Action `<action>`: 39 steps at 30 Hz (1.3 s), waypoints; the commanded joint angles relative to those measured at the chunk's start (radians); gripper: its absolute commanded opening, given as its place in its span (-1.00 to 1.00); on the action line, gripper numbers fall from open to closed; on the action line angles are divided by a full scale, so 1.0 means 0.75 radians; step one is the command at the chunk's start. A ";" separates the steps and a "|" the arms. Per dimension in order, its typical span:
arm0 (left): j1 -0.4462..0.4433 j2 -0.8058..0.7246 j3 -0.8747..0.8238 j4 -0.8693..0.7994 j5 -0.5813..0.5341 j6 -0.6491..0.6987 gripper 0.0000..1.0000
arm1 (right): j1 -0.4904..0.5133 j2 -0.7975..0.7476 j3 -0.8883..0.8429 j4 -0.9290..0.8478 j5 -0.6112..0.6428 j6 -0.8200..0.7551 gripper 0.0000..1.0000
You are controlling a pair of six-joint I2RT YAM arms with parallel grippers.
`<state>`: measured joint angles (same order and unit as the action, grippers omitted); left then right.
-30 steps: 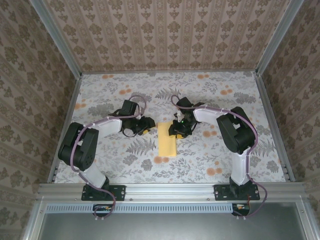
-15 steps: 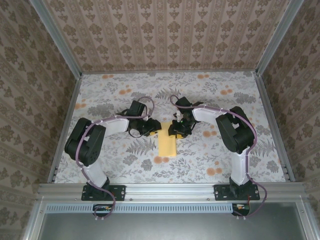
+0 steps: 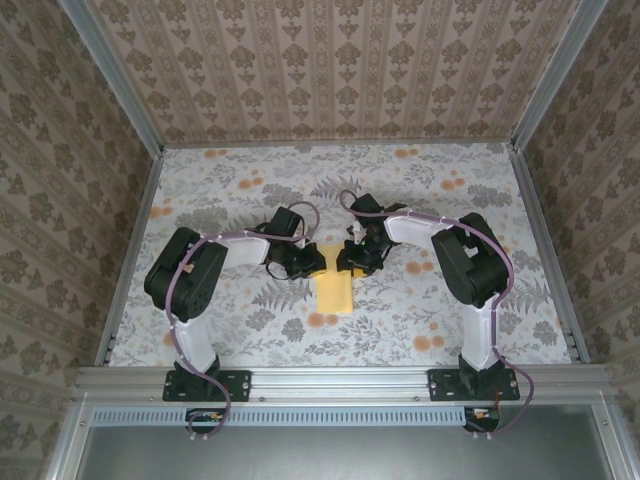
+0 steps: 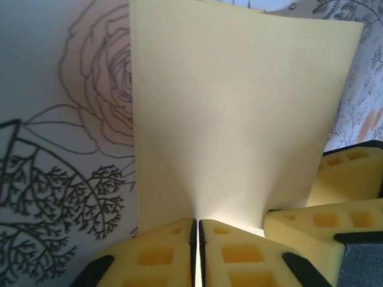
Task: Fold a paper plane with a square sheet of paper (pick it up from the middle)
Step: Hold the square sheet of paper at the center of the table, then fold the square sheet of paper in half at the center of the table.
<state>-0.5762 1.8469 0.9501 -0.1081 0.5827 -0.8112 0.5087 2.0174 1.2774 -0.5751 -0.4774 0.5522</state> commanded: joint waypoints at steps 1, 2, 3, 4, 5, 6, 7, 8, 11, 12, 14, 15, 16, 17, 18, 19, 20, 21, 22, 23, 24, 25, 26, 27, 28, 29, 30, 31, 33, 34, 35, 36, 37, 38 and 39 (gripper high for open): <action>-0.005 0.006 0.021 -0.076 -0.050 0.023 -0.82 | 0.050 0.207 -0.095 0.016 0.216 -0.014 -0.23; -0.006 0.007 0.022 -0.091 -0.058 0.028 -0.86 | 0.050 0.206 -0.095 0.016 0.215 -0.014 -0.23; -0.007 0.010 0.018 -0.108 -0.068 0.033 -0.90 | 0.050 0.201 -0.095 0.016 0.213 -0.012 -0.24; -0.006 0.012 0.015 -0.120 -0.078 0.036 -0.93 | 0.050 0.193 -0.095 0.015 0.211 -0.011 -0.23; -0.007 0.016 0.010 -0.132 -0.084 0.040 -0.97 | 0.050 0.180 -0.096 0.013 0.209 -0.010 -0.24; -0.007 0.016 0.007 -0.150 -0.096 0.048 -1.00 | 0.049 0.161 -0.095 0.012 0.203 -0.007 -0.23; -0.005 0.016 0.002 -0.168 -0.110 0.058 -1.00 | 0.049 0.132 -0.095 0.012 0.196 -0.003 -0.23; -0.005 0.016 0.000 -0.181 -0.123 0.068 -1.00 | 0.048 0.110 -0.095 0.012 0.193 -0.001 -0.22; -0.005 0.020 0.003 -0.203 -0.137 0.086 -1.00 | 0.048 0.038 -0.086 -0.001 0.174 0.006 -0.20; -0.005 0.023 0.003 -0.204 -0.139 0.089 -1.00 | 0.048 0.015 -0.086 -0.002 0.163 0.008 -0.18; -0.006 0.027 0.000 -0.207 -0.147 0.091 -1.00 | 0.041 -0.054 -0.093 0.001 0.147 0.020 -0.13; -0.005 0.028 -0.002 -0.209 -0.152 0.094 -1.00 | 0.035 -0.091 -0.097 0.004 0.144 0.026 -0.11; -0.005 0.028 -0.004 -0.214 -0.159 0.096 -1.00 | 0.030 -0.140 -0.110 0.011 0.144 0.033 -0.08; -0.005 0.032 -0.008 -0.218 -0.165 0.099 -1.00 | 0.022 -0.194 -0.123 0.021 0.146 0.042 -0.05; -0.005 0.035 -0.011 -0.222 -0.167 0.102 -1.00 | 0.015 -0.236 -0.134 0.033 0.152 0.048 -0.04; -0.005 0.040 -0.014 -0.218 -0.169 0.102 -1.00 | 0.009 -0.284 -0.143 0.043 0.162 0.049 -0.03; -0.005 0.044 -0.018 -0.213 -0.167 0.102 -1.00 | 0.009 -0.325 -0.150 0.043 0.185 0.046 -0.03; -0.006 0.045 -0.019 -0.207 -0.166 0.102 -1.00 | 0.009 -0.353 -0.153 0.043 0.197 0.043 -0.02; -0.006 0.051 -0.023 -0.205 -0.166 0.102 -1.00 | 0.010 -0.371 -0.160 0.043 0.192 0.044 -0.02; -0.006 0.053 -0.022 -0.202 -0.166 0.104 -1.00 | 0.015 -0.384 -0.168 0.079 0.175 0.046 -0.04; -0.007 0.056 -0.024 -0.199 -0.167 0.104 -1.00 | 0.020 -0.389 -0.174 0.105 0.156 0.052 -0.08; -0.007 0.059 -0.024 -0.197 -0.167 0.104 -1.00 | 0.029 -0.387 -0.182 0.135 0.131 0.061 -0.15; -0.007 0.062 -0.027 -0.197 -0.167 0.108 -1.00 | 0.041 -0.378 -0.183 0.158 0.107 0.077 -0.25; -0.007 0.065 -0.024 -0.197 -0.167 0.109 -1.00 | 0.047 -0.367 -0.180 0.177 0.090 0.091 -0.34; -0.007 0.065 -0.026 -0.196 -0.167 0.110 -1.00 | 0.057 -0.352 -0.178 0.200 0.079 0.107 -0.45; -0.006 0.069 -0.025 -0.197 -0.169 0.110 -1.00 | 0.065 -0.332 -0.174 0.225 0.064 0.122 -0.54; -0.007 0.071 -0.025 -0.195 -0.169 0.112 -1.00 | 0.073 -0.315 -0.166 0.242 0.044 0.135 -0.61; -0.007 0.073 -0.024 -0.195 -0.170 0.114 -1.00 | 0.082 -0.289 -0.157 0.266 0.025 0.150 -0.67; -0.007 0.079 -0.022 -0.197 -0.168 0.117 -1.00 | 0.100 -0.241 -0.132 0.287 0.008 0.173 -0.74; -0.007 0.084 -0.021 -0.199 -0.171 0.119 -1.00 | 0.109 -0.214 -0.120 0.290 0.008 0.186 -0.77; -0.007 0.089 -0.020 -0.201 -0.172 0.121 -1.00 | 0.112 -0.188 -0.112 0.296 0.008 0.206 -0.80; -0.007 0.092 -0.019 -0.203 -0.172 0.121 -1.00 | 0.111 -0.166 -0.108 0.303 0.005 0.220 -0.84; -0.007 0.096 -0.016 -0.204 -0.172 0.124 -1.00 | 0.111 -0.143 -0.104 0.306 0.007 0.235 -0.88; -0.007 0.099 -0.016 -0.209 -0.172 0.127 -1.00 | 0.111 -0.125 -0.103 0.303 0.021 0.241 -0.91; -0.007 0.101 -0.016 -0.214 -0.174 0.131 -1.00 | 0.111 -0.113 -0.103 0.304 0.029 0.241 -0.94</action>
<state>-0.5774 1.8511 0.9649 -0.1505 0.5564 -0.7437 0.5922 1.9011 1.1702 -0.3618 -0.4480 0.6922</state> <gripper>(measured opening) 0.048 0.063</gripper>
